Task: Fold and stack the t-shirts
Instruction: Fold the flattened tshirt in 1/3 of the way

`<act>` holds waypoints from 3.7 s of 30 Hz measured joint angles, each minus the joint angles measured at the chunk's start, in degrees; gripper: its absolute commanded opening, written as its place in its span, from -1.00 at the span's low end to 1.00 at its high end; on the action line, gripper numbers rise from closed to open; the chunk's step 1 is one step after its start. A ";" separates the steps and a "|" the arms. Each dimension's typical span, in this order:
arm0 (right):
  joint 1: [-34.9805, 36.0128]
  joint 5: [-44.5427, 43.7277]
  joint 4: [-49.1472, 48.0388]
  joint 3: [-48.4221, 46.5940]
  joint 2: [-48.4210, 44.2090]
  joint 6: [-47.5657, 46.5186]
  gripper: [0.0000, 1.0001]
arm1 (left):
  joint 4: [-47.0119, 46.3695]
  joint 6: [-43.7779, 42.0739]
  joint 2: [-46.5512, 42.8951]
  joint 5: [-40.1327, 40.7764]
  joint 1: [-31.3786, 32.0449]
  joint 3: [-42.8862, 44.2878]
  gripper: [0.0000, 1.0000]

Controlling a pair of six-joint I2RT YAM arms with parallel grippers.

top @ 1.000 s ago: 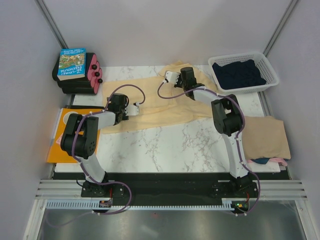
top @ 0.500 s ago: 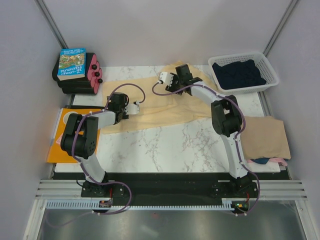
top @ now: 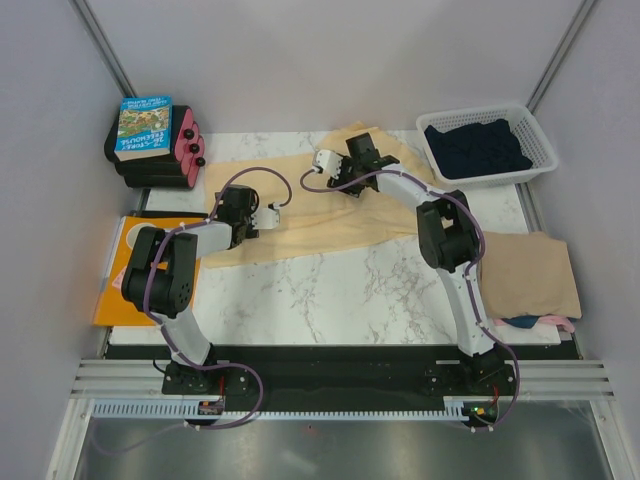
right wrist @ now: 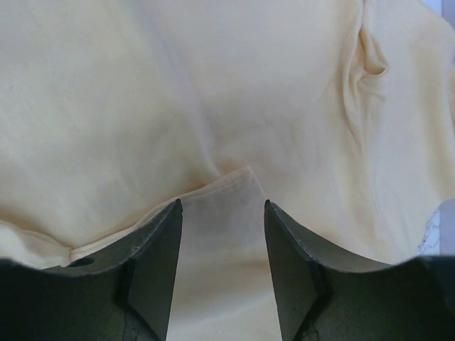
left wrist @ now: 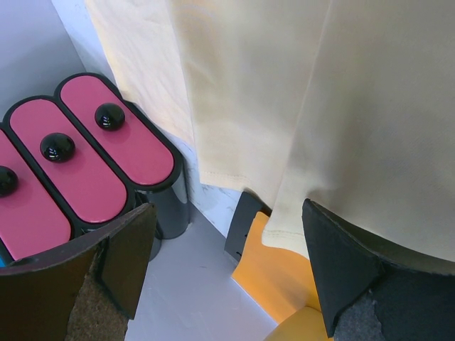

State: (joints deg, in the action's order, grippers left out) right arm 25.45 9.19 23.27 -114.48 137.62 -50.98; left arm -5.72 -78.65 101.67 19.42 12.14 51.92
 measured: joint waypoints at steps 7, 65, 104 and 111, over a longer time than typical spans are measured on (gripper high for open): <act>0.00 -0.07 0.31 0.00 1.18 0.00 -0.79 | 0.00 0.00 0.00 0.00 0.00 0.00 0.80; 3.10 -5.01 -15.96 8.04 -2.95 -4.33 -0.64 | 0.00 1.09 2.58 1.55 1.86 1.07 0.80; -14.10 -5.75 10.80 34.95 -30.69 -1.99 -1.00 | 19.96 1.92 -12.94 -9.40 1.88 -6.47 -0.96; -14.27 -5.53 11.13 34.97 -27.69 -1.90 -1.00 | 20.33 2.12 -8.33 -10.34 1.88 -6.38 -0.96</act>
State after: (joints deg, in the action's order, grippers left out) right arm 11.18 3.66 34.39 -79.50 109.93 -52.88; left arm 14.61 -76.53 93.34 9.08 14.02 45.54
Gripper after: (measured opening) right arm 0.007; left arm 0.026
